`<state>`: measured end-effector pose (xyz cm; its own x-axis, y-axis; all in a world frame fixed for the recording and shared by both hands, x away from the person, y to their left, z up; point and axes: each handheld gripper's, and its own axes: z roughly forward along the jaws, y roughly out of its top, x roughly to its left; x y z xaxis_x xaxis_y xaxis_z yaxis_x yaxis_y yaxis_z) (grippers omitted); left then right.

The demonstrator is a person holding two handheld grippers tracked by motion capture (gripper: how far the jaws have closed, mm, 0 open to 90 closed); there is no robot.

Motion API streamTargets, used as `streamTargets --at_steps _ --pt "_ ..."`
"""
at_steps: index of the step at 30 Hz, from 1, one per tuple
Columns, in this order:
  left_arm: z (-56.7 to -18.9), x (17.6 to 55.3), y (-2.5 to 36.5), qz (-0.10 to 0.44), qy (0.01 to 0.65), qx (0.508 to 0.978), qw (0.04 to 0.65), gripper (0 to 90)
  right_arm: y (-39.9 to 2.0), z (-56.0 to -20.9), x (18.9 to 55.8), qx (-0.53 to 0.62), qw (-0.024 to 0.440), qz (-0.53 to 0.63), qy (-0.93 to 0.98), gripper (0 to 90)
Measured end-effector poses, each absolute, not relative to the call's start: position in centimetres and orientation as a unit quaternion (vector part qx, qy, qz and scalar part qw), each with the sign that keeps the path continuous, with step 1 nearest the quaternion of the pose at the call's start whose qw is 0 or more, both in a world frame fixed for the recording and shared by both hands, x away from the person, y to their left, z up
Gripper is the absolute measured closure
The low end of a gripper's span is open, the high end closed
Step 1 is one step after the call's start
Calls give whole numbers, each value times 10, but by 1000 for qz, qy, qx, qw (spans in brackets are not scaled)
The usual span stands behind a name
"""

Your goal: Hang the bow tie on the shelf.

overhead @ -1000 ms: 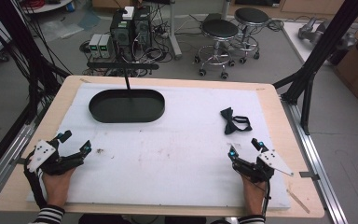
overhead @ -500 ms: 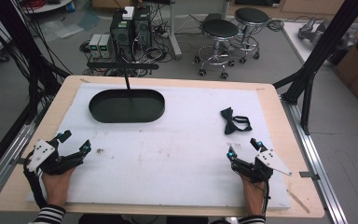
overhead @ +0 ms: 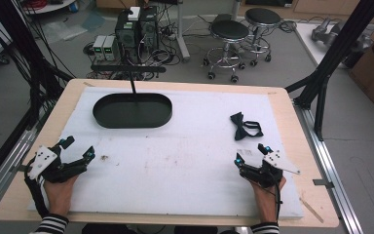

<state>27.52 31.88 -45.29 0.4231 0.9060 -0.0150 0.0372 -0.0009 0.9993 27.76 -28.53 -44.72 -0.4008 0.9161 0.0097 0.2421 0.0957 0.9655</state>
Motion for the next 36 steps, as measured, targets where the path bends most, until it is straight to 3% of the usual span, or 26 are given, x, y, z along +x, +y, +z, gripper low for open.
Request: streamTargets --at_steps 15,36 --pt "-453 275 319 368 393 603 589 149 -288 -423 304 464 284 484 685 100" --pt "-453 275 319 368 393 602 590 149 -289 -393 354 475 267 425 723 101"
